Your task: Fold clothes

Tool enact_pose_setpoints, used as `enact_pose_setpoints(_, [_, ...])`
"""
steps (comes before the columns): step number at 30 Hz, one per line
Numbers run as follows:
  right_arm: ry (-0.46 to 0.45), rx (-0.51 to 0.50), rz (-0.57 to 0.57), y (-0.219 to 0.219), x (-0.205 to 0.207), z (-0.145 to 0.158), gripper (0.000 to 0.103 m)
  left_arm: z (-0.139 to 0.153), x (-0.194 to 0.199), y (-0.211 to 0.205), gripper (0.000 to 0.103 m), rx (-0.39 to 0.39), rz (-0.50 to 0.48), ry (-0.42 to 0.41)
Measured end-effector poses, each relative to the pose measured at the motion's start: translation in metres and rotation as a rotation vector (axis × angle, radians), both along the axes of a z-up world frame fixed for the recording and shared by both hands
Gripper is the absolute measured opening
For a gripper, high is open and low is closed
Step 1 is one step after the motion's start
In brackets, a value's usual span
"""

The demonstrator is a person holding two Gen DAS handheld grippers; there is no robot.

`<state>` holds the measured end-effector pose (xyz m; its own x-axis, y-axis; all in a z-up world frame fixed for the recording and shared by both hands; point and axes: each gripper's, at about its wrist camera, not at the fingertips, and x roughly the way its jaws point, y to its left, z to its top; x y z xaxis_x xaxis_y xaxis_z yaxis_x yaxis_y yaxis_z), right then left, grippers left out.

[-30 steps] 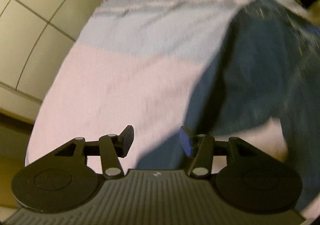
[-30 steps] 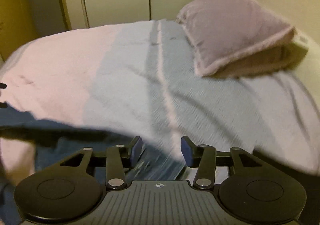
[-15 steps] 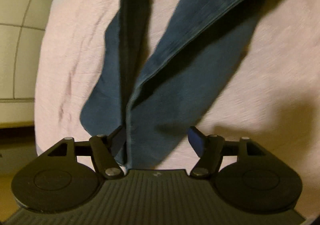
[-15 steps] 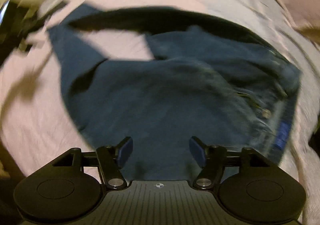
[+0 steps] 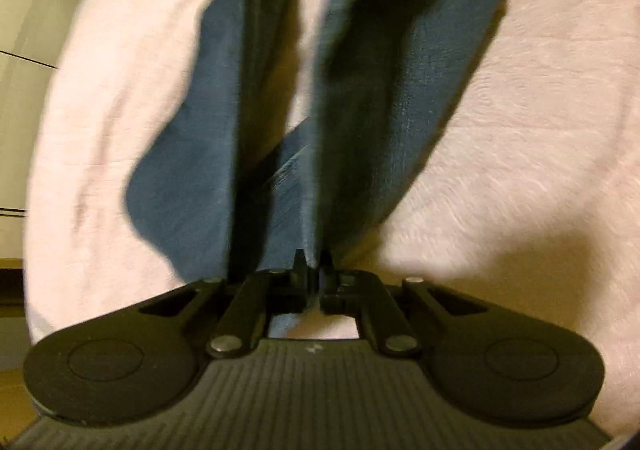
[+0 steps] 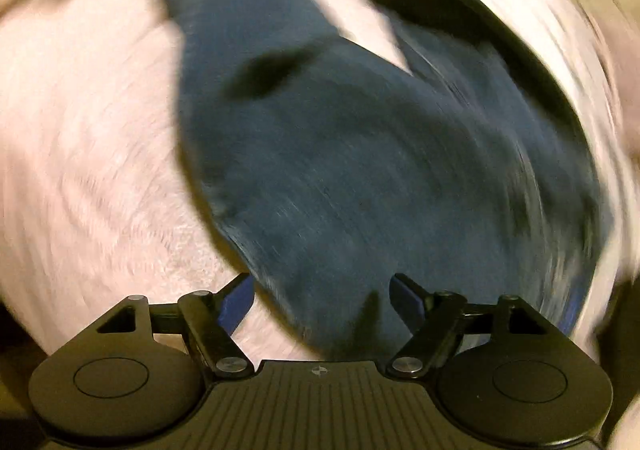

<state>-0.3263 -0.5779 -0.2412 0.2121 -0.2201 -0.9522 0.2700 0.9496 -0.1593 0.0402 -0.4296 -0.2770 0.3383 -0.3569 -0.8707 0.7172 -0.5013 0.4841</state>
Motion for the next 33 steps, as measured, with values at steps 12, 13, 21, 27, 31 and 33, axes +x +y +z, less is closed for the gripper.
enact_pose_setpoints(12, [-0.574,0.272,-1.307,-0.107,-0.195,-0.017,0.077,0.015,-0.091,0.098,0.003,0.082,0.038,-0.046])
enact_pose_setpoints(13, [-0.599,0.283,-1.333,-0.112,-0.200,-0.027,0.077,0.012,-0.094,0.095,0.003,0.092,0.061,-0.049])
enact_pose_setpoints(21, [-0.779,0.438,-1.528,-0.144,-0.238,-0.054,0.031,0.024,-0.108,0.100,0.003,0.131,0.133,-0.166])
enact_pose_setpoints(27, [-0.734,0.365,-1.415,-0.179,-0.280,0.024,0.015,0.066,-0.147,0.126,0.003,0.076,0.116,-0.243])
enact_pose_setpoints(31, [-0.681,0.253,-1.238,-0.222,-0.284,0.070,0.014,0.071,-0.192,0.143,0.003,0.103,0.071,-0.200])
enact_pose_setpoints(33, [-0.624,0.210,-1.157,-0.239,-0.272,0.075,0.014,0.062,-0.211,0.146,0.003,0.160,0.118,-0.112])
